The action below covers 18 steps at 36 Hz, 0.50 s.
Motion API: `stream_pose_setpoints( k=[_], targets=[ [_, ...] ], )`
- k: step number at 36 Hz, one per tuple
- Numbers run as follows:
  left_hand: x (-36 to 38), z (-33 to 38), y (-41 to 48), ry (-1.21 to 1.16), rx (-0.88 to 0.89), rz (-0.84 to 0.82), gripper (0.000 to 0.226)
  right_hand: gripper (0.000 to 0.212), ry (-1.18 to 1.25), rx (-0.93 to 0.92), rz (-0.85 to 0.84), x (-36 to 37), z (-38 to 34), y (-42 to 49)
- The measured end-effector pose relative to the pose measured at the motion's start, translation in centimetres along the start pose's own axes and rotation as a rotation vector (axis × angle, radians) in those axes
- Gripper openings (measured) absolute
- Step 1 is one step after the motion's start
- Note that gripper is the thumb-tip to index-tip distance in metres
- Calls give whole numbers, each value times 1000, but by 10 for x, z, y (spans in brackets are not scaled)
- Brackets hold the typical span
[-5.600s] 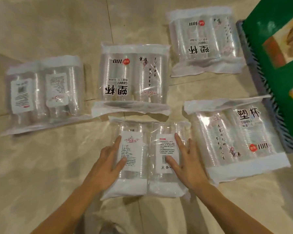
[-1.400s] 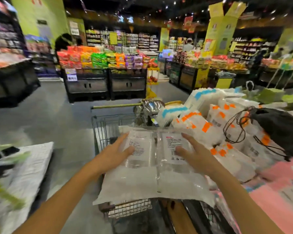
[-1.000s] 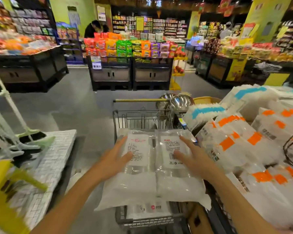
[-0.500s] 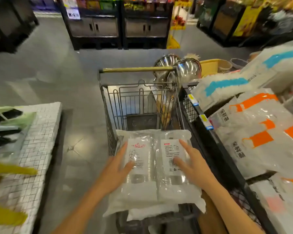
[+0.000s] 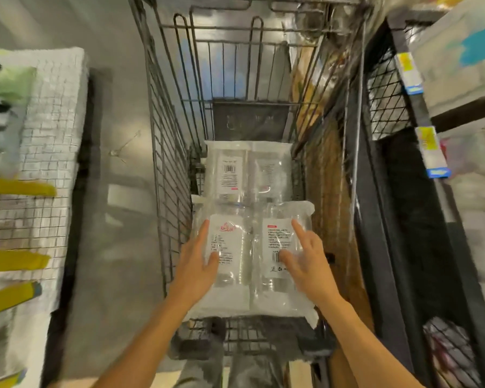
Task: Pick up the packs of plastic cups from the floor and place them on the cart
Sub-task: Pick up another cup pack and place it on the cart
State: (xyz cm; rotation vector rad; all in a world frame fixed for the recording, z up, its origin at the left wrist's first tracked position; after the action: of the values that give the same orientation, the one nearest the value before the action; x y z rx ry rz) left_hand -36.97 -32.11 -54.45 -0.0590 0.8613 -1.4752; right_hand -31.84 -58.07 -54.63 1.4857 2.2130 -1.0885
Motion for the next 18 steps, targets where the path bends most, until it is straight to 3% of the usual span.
stream_pose_setpoints(
  k=[5, 18],
  targets=[
    [30, -36, 2, 40, -114, 43, 67, 71, 22, 72, -67, 42, 44, 1],
    [75, -85, 16, 129, -158, 16, 73, 73, 66, 112, -90, 83, 92, 9]
  ],
)
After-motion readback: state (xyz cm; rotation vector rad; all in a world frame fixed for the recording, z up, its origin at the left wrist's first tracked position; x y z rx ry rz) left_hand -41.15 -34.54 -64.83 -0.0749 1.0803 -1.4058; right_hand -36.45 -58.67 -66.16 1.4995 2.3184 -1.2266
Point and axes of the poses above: each hand's wrist, its own y-axis towards the middle knuckle, its own x-axis out of the palm, z = x × y, the point moved 9 cm from there along y, towards the middle knuckle, and after that the axes turned 2 degrees about -x, right-handed, at the moved point
